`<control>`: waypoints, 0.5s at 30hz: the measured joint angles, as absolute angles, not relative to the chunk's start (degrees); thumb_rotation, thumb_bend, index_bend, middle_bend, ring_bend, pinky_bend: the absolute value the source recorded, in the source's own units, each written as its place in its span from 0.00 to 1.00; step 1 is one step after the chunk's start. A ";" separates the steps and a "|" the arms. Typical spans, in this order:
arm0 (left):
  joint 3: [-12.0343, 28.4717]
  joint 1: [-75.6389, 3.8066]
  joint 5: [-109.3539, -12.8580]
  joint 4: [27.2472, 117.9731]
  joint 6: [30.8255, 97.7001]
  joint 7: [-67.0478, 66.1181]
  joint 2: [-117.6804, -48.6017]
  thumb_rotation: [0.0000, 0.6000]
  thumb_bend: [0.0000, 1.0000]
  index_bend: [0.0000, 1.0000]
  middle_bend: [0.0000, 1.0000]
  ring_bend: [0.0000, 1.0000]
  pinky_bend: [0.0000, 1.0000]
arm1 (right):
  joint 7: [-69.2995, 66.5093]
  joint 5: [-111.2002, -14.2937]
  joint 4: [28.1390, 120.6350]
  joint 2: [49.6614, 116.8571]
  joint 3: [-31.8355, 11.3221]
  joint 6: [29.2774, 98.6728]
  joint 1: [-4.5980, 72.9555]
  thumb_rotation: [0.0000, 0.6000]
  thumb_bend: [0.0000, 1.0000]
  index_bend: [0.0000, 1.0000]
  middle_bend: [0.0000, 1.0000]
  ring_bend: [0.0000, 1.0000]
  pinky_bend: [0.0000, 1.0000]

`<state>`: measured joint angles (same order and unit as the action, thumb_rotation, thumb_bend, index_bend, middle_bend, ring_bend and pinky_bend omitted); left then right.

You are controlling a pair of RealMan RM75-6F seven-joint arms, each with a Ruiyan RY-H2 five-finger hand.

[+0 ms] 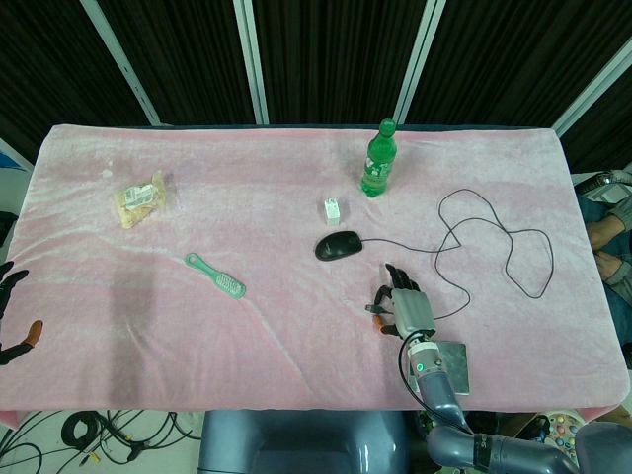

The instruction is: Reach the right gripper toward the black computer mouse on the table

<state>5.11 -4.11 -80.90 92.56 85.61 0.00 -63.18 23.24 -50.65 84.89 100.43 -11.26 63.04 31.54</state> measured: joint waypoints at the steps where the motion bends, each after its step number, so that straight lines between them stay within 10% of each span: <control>1: 5.11 -4.10 -80.90 92.56 85.62 0.00 -63.18 1.00 0.34 0.16 0.06 0.00 0.00 | 23.23 -50.67 84.91 100.43 -11.26 63.04 31.53 1.00 0.26 0.52 0.03 0.04 0.16; 15: 5.08 -4.10 -80.92 92.57 85.62 -0.11 -63.20 1.00 0.34 0.16 0.06 0.00 0.00 | 23.36 -51.14 84.67 100.78 -11.44 63.39 31.59 1.00 0.26 0.52 0.03 0.04 0.16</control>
